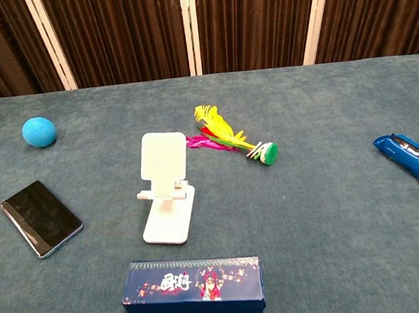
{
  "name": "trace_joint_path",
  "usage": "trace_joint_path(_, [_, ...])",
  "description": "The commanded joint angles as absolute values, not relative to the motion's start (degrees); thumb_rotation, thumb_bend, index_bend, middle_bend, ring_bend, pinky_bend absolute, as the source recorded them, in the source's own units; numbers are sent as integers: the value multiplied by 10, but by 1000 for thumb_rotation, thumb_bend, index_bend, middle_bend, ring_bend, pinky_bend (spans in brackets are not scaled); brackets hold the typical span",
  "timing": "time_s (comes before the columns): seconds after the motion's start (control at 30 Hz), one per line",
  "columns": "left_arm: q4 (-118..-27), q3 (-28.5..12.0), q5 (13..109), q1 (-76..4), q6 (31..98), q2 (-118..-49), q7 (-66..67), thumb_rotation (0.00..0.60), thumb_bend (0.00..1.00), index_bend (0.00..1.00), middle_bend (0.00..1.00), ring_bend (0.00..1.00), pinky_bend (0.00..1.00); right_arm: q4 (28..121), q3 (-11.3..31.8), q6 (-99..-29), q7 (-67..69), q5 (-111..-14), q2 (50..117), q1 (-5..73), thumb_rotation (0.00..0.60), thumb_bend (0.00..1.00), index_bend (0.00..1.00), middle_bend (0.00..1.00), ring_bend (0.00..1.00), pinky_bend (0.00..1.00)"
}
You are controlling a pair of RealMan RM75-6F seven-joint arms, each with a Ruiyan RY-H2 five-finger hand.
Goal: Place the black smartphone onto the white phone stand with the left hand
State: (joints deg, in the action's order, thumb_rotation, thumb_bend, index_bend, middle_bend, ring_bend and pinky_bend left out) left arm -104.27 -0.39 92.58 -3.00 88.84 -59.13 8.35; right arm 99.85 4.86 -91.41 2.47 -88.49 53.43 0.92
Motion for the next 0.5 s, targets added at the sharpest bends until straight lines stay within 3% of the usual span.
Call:
trace_joint_path(0.03, [-1042, -4, 925, -30, 887, -592, 85, 600, 0, 0, 0, 0, 0, 999, 49, -912, 28, -883, 533, 10, 600, 0, 0, 0, 0, 0])
trace_joint_path(0.27, [-1040, 0, 919, -37, 866, -593, 86, 600, 0, 0, 0, 0, 0, 997, 48, -911, 33, -884, 532, 10, 600, 0, 0, 0, 0, 0])
trace_joint_path(0.5, [-988, -11, 883, -100, 751, -614, 99, 600, 0, 0, 0, 0, 0, 992, 52, -903, 50, -868, 530, 11, 600, 0, 0, 0, 0, 0])
